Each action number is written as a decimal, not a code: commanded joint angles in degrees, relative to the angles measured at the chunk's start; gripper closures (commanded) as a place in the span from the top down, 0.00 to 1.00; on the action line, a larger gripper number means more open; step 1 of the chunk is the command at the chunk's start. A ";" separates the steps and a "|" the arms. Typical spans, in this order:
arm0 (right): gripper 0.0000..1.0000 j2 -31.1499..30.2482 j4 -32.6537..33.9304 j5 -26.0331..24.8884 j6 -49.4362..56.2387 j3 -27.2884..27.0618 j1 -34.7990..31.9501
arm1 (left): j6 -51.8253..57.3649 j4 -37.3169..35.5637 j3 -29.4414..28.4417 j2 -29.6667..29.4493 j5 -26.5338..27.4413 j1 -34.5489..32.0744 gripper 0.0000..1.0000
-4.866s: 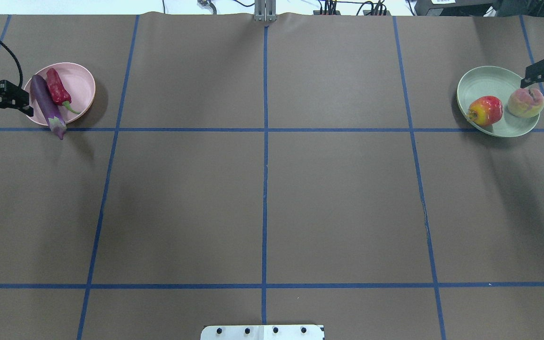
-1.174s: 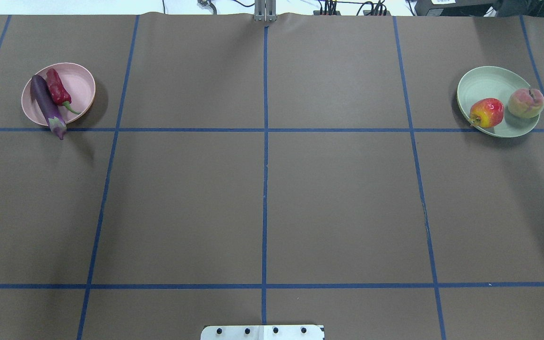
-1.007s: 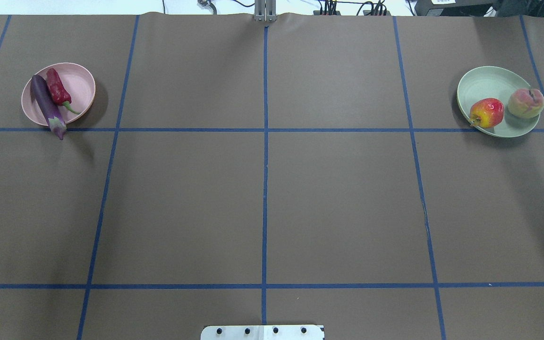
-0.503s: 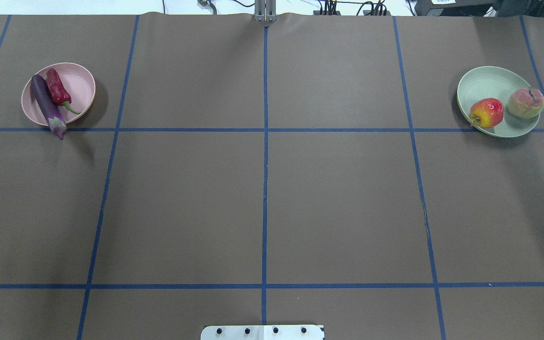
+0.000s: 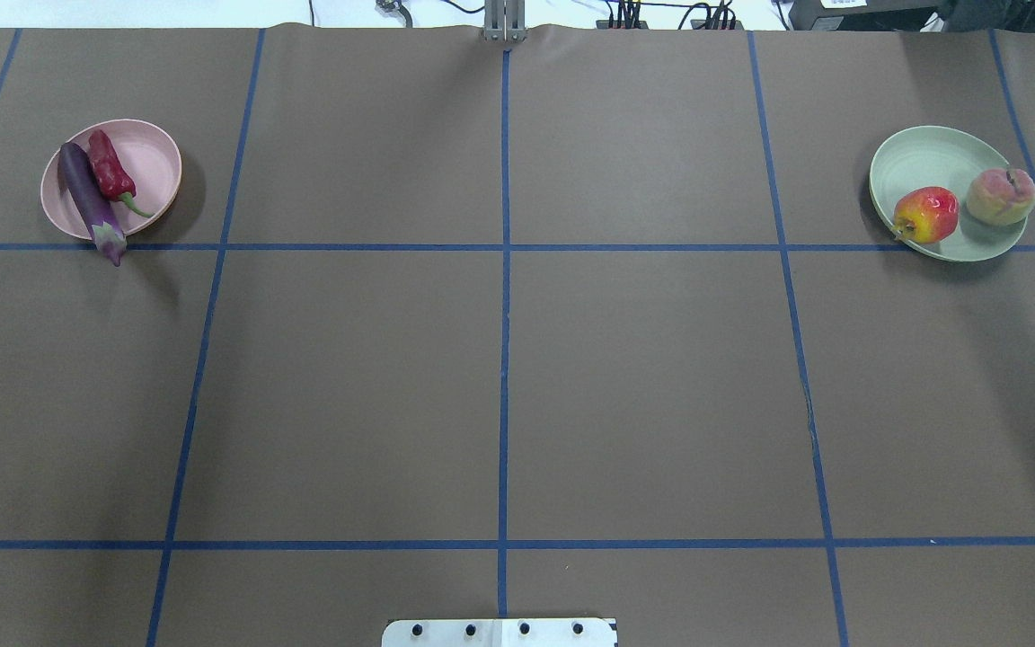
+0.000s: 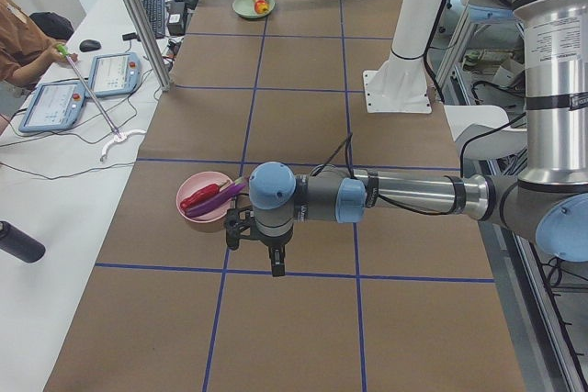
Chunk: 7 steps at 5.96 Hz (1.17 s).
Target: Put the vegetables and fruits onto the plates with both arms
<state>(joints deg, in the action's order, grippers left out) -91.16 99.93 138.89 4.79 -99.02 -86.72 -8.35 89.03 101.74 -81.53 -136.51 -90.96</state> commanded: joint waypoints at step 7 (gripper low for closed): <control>1.00 0.02 -0.09 0.68 0.05 -3.03 0.06 | 0.00 0.00 2.75 0.14 0.80 -0.01 1.00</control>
